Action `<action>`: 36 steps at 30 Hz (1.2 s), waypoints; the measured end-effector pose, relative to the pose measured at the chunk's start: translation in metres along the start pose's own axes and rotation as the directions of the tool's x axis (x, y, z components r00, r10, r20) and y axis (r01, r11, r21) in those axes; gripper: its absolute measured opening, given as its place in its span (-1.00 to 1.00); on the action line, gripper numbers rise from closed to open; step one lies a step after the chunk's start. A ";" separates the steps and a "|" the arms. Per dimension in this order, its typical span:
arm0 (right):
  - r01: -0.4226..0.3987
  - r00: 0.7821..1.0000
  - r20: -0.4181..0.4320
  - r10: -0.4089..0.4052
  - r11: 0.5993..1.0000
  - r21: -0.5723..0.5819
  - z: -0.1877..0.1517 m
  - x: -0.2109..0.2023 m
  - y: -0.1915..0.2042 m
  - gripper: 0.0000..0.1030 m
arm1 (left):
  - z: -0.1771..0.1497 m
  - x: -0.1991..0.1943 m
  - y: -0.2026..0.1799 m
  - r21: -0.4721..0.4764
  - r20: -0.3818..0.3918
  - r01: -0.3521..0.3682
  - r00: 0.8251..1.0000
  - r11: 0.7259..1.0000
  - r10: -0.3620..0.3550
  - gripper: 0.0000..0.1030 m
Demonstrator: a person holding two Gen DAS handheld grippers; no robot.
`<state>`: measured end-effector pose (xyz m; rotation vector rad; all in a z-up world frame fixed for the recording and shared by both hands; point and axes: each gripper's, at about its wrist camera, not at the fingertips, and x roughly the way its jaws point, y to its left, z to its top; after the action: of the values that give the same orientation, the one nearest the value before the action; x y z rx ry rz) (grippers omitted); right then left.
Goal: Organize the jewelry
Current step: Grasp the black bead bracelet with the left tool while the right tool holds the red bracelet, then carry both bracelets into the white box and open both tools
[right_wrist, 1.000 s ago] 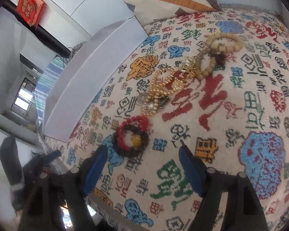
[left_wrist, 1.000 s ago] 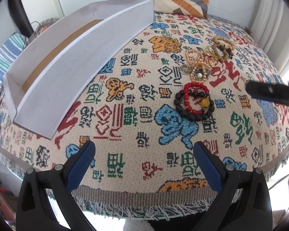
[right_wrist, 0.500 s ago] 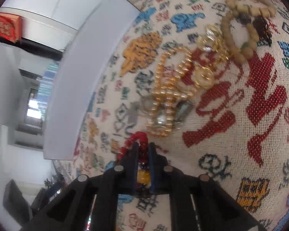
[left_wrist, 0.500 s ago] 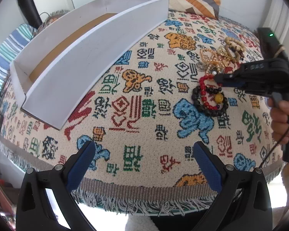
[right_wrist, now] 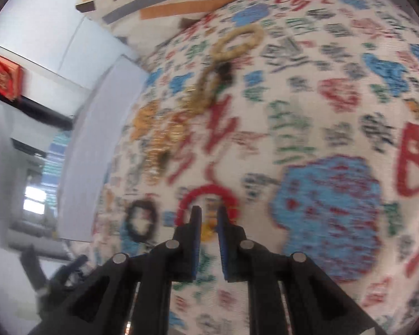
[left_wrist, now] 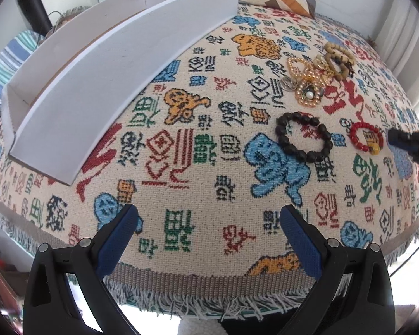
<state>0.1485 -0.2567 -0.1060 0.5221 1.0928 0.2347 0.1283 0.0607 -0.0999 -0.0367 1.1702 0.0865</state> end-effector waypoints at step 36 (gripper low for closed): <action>0.045 0.936 -0.106 -0.337 0.411 -0.911 -0.033 0.056 0.087 -0.32 | 0.060 0.038 0.031 -0.160 -0.070 0.393 0.910 0.905 -0.408 -0.80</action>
<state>0.1501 -0.1492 -0.1170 -0.6650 1.1080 0.6621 0.1948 0.0983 -0.1108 -0.4129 1.2353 -0.1994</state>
